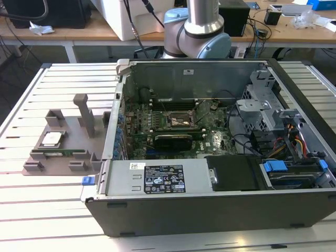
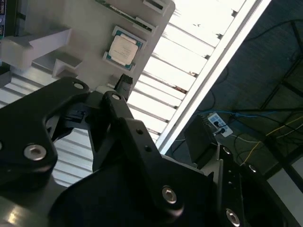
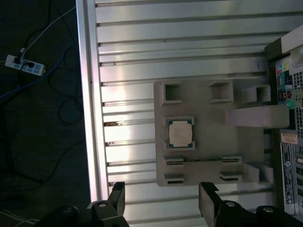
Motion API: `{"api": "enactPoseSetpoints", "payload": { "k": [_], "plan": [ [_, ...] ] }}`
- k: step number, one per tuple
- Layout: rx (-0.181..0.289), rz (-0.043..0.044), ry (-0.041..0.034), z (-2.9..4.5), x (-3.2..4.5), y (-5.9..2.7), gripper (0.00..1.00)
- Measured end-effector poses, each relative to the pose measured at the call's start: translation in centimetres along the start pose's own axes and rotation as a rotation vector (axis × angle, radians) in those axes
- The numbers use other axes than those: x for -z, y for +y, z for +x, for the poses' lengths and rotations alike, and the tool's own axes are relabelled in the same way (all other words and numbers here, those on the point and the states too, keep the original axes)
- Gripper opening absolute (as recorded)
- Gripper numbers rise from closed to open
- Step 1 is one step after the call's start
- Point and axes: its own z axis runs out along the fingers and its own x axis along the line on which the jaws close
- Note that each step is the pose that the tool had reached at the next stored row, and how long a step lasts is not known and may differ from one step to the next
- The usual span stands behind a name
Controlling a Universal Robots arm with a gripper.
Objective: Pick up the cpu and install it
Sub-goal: 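Pick up the cpu and move it towards the insertion slot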
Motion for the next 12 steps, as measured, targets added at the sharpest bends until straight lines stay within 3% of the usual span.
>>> {"api": "enactPoseSetpoints", "payload": {
  "k": [7,12],
  "plan": [
    [0.003,-0.0008,0.0036,-1.71,-0.53,0.25,0.72],
    [0.006,-0.0014,0.0039,-1.90,-1.05,0.29,0.72]
  ]
}}
